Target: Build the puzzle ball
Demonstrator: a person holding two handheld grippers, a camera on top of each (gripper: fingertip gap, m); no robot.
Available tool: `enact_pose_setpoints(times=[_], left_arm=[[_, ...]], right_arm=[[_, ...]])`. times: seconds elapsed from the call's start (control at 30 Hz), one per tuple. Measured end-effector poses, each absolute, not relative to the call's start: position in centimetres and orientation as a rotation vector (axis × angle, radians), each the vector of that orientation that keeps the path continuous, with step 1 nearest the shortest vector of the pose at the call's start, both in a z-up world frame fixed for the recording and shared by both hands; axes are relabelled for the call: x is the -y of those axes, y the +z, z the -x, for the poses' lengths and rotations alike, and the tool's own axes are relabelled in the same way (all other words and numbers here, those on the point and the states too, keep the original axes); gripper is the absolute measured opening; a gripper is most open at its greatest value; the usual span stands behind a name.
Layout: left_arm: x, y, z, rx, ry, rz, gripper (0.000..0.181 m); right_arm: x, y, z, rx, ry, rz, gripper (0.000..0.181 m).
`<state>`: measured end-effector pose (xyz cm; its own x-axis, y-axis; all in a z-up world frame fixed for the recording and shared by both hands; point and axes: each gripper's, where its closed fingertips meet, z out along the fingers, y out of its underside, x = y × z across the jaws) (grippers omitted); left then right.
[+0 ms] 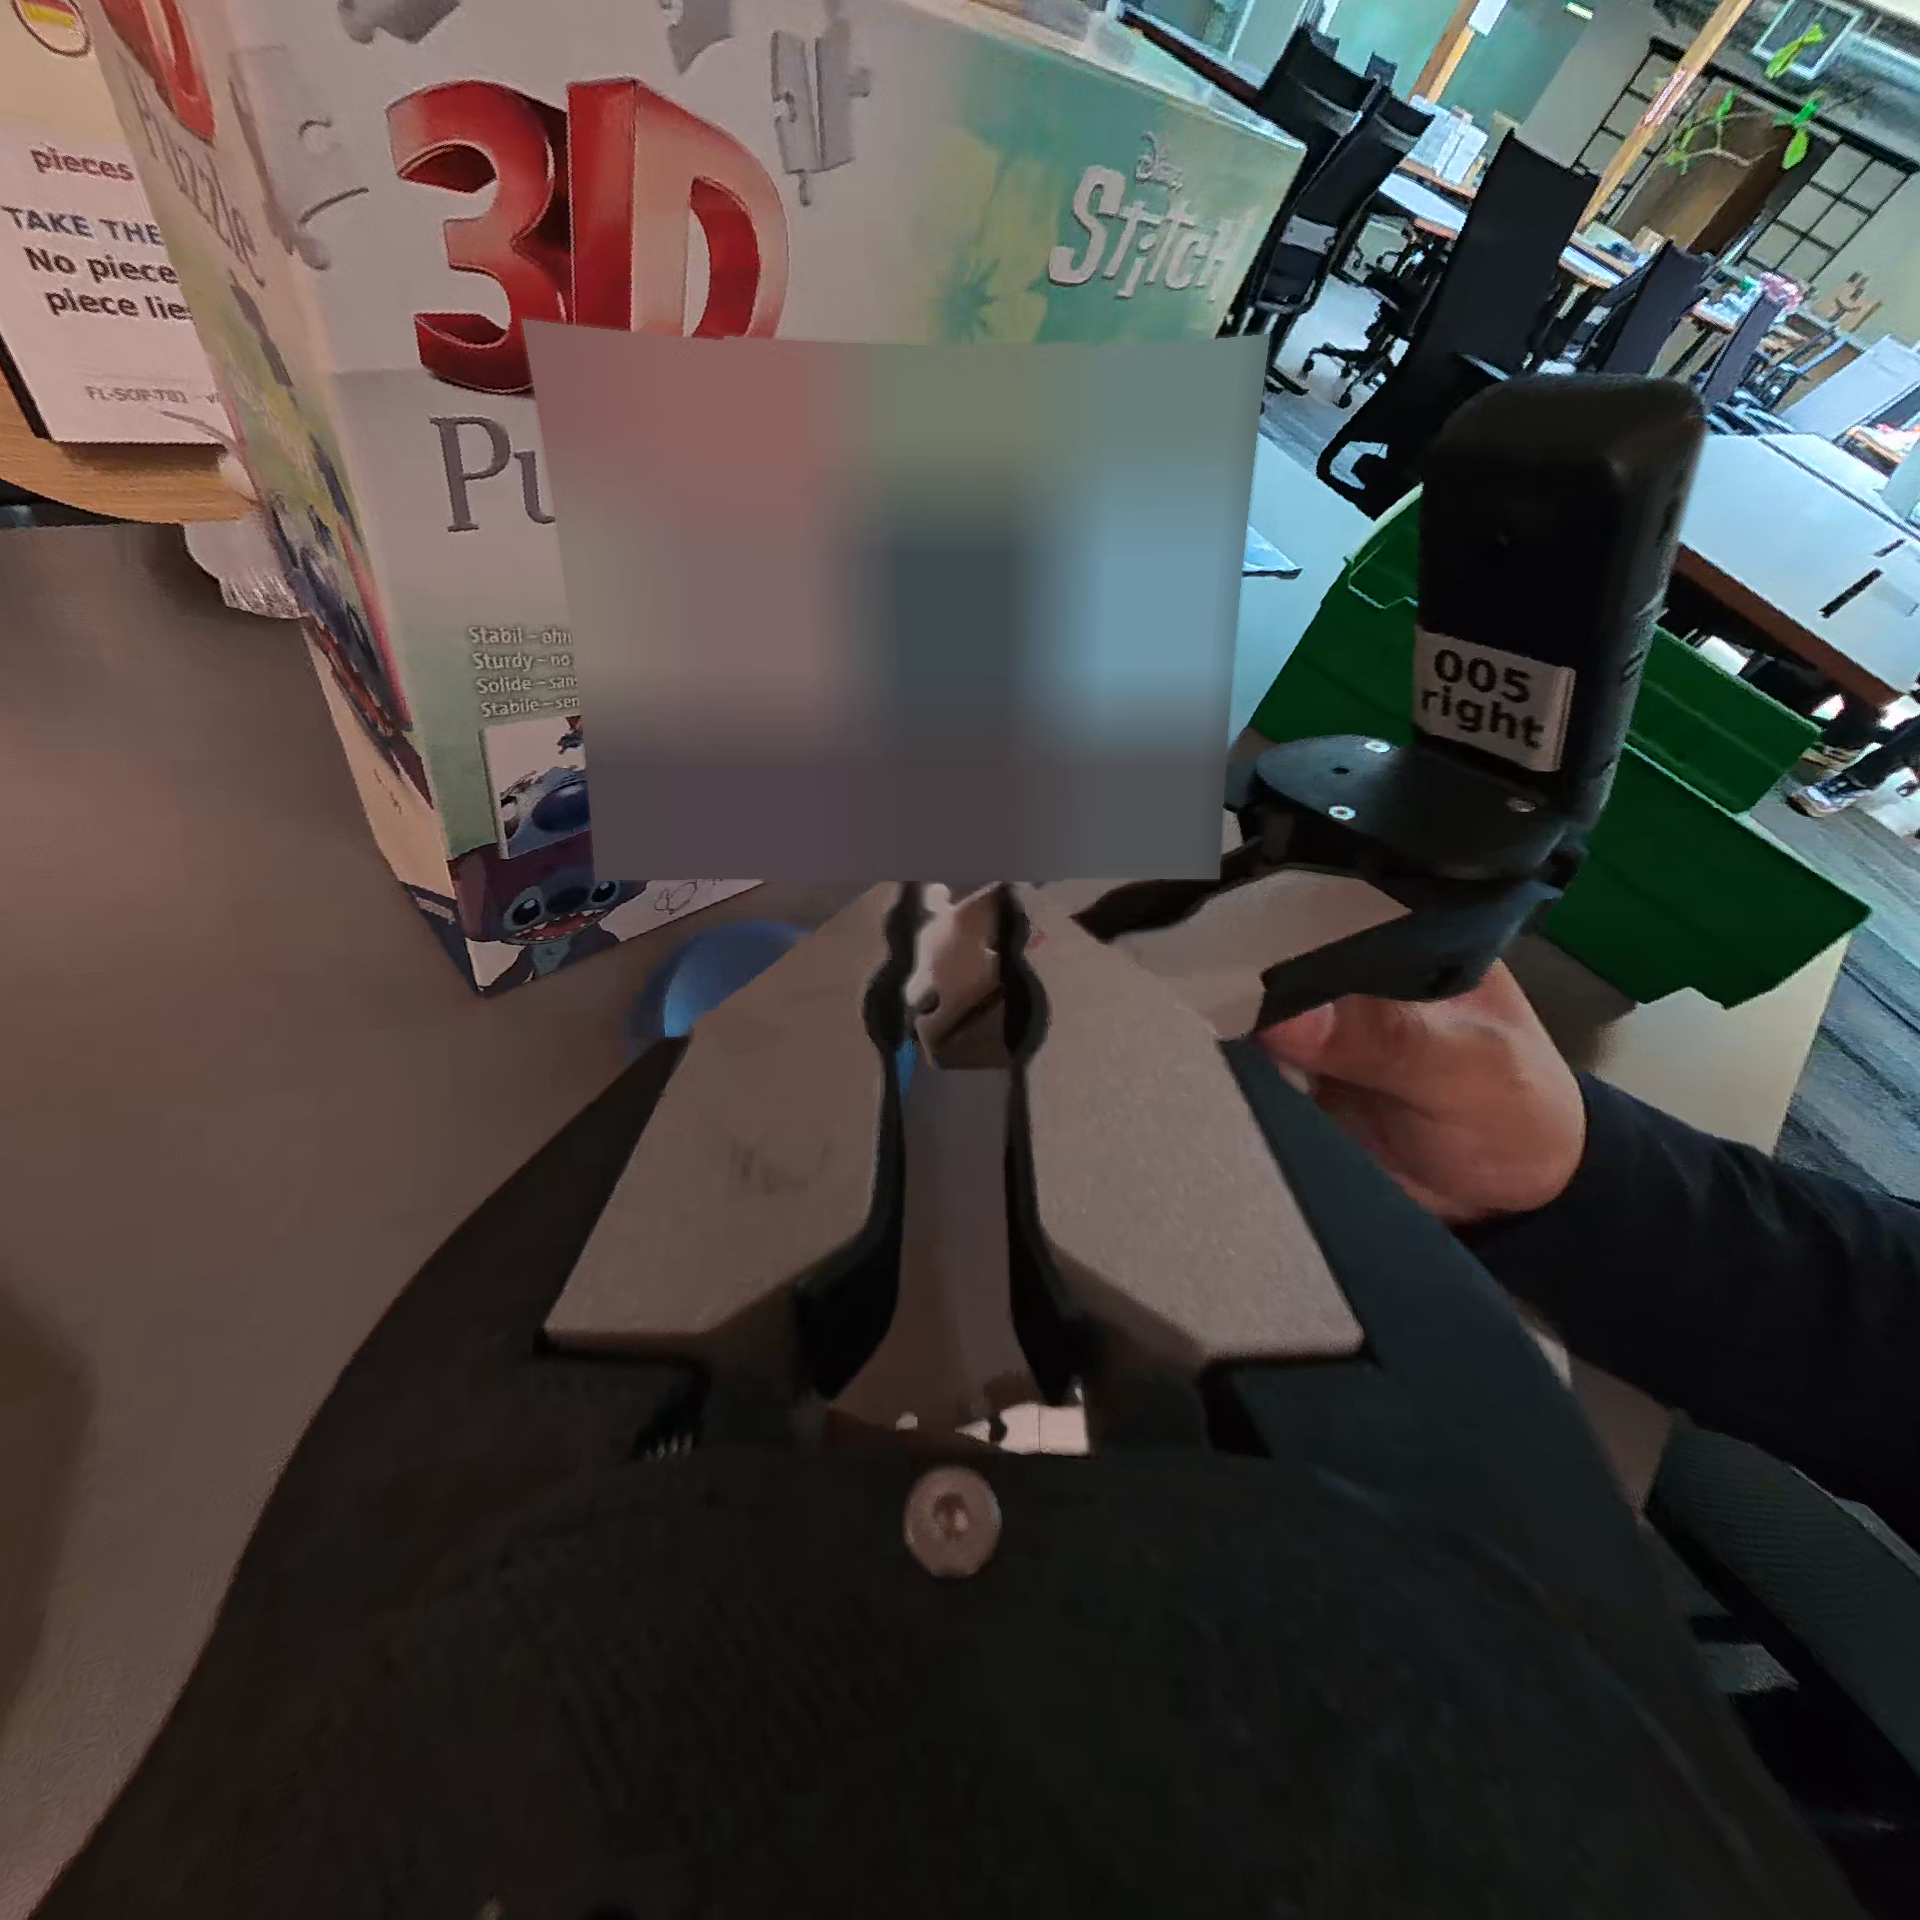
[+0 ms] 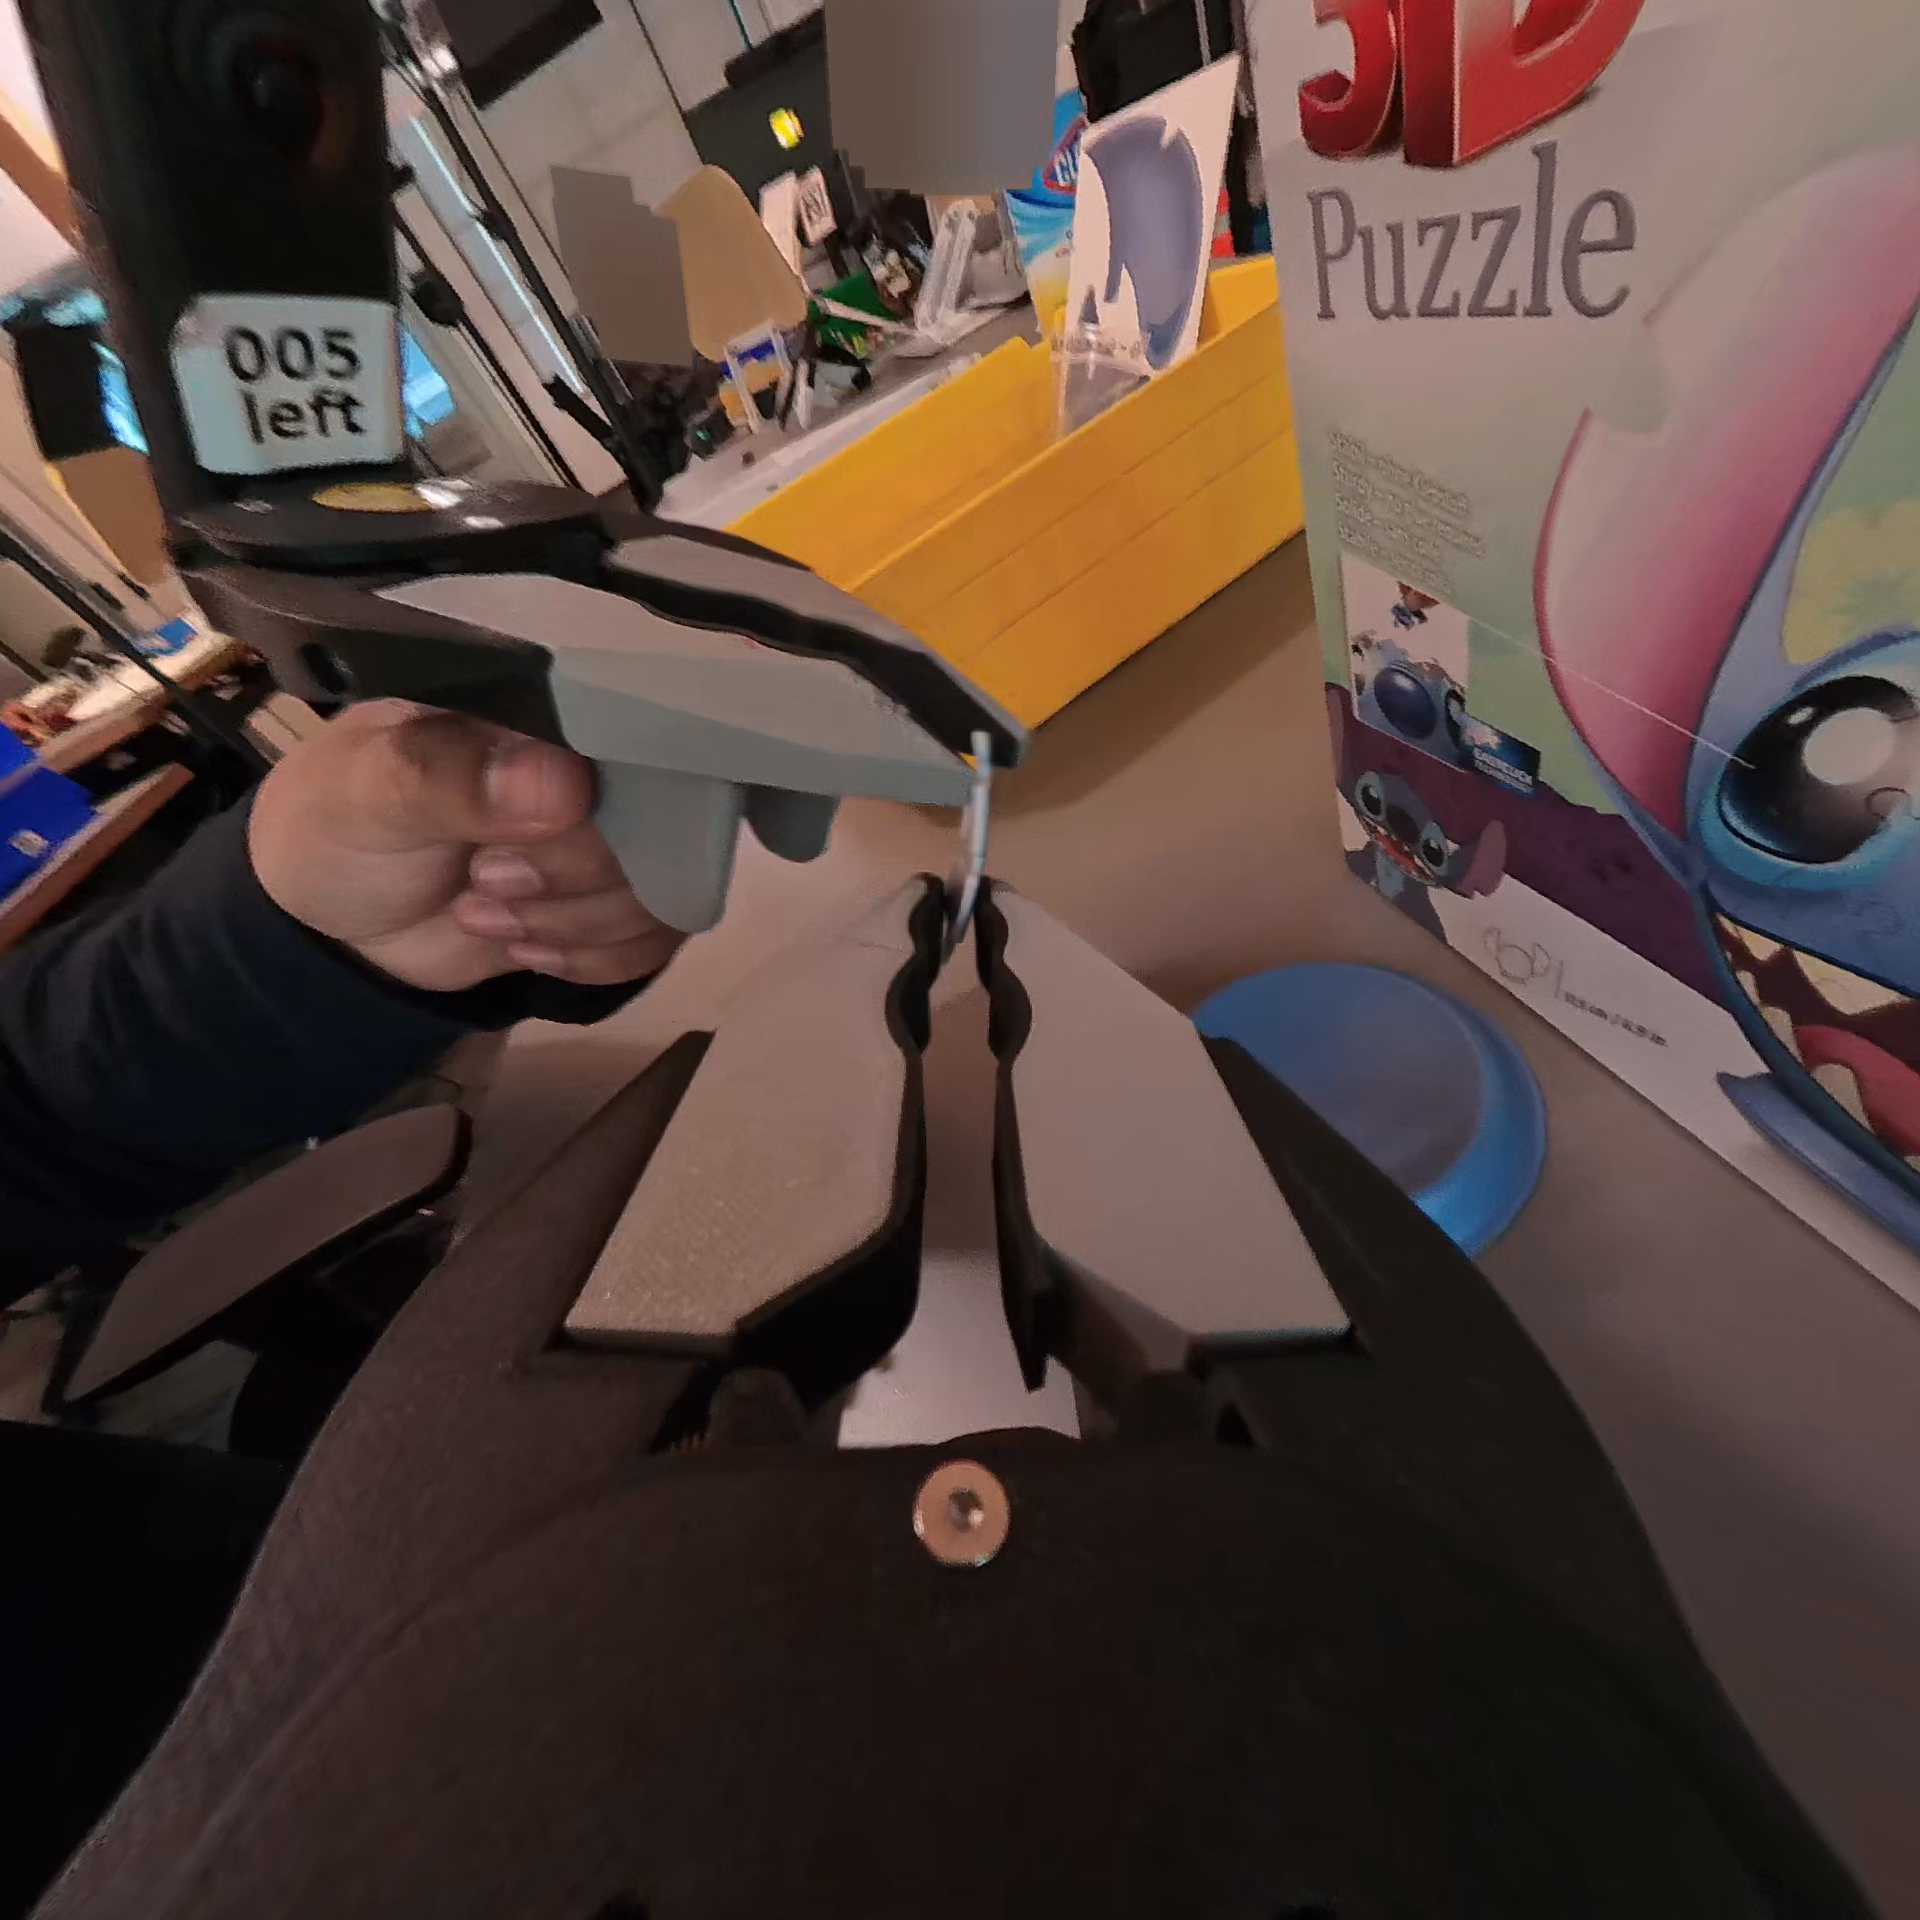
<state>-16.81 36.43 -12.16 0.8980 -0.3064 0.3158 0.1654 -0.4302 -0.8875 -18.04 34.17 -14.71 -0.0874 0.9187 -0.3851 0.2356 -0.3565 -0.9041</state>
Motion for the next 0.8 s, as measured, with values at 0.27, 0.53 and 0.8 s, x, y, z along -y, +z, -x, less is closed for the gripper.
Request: enact_pose_setpoints(times=[0.27, 0.53, 0.8], left_arm=[[-34.3, -12.6, 17.8, -0.204, -0.541, 1.987, 0.018], [-31.9, -13.4, 14.8, -0.390, -0.724, 2.017, 0.007], [-30.7, -14.1, 14.3, -0.430, -0.829, 2.044, 0.006]], right_arm=[[-33.3, -13.9, 16.3, 1.435, 1.611, 1.572, 0.000], [-29.8, -15.5, 14.4, 1.813, 1.564, 1.553, 0.000], [-29.2, -16.4, 13.8, 1.895, 1.535, 1.586, 0.000]])
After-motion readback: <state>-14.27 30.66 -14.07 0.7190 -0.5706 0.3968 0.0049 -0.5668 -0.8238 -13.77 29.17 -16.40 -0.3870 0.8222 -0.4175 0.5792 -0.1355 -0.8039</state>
